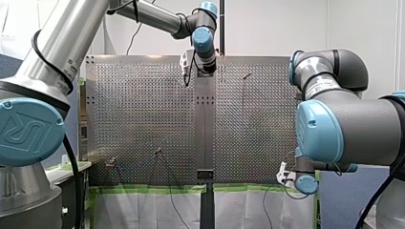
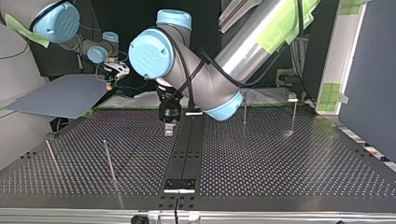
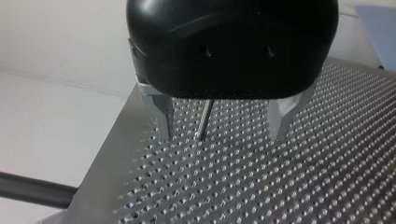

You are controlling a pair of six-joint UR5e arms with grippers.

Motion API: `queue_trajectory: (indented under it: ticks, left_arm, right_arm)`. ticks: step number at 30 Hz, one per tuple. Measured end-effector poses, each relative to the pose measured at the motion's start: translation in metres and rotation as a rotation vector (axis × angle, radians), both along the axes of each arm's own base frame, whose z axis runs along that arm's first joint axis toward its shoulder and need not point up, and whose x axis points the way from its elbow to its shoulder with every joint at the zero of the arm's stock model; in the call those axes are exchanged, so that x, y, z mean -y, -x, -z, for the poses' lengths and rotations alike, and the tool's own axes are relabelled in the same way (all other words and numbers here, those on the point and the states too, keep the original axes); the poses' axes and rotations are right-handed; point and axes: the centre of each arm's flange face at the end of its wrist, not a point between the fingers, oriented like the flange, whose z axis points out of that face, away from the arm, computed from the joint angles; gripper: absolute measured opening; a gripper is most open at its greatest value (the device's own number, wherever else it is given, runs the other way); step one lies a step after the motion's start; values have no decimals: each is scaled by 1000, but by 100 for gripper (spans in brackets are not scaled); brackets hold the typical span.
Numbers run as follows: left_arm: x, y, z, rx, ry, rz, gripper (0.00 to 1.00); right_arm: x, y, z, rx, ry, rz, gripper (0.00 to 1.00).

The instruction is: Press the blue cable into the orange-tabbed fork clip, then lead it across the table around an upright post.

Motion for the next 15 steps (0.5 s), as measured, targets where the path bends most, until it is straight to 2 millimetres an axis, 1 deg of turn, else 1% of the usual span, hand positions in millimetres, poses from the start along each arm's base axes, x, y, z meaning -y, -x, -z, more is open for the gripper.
queue_trajectory:
  ticks: [6, 15]
  left_arm:
    - [-1, -2, -2, 25, 2, -30, 99]
    - [9, -4, -5, 60, 6, 36, 99]
  right_arm:
    - [0, 0, 0, 0, 1, 0, 0]
    - [0, 0, 0, 0, 1, 0, 0]
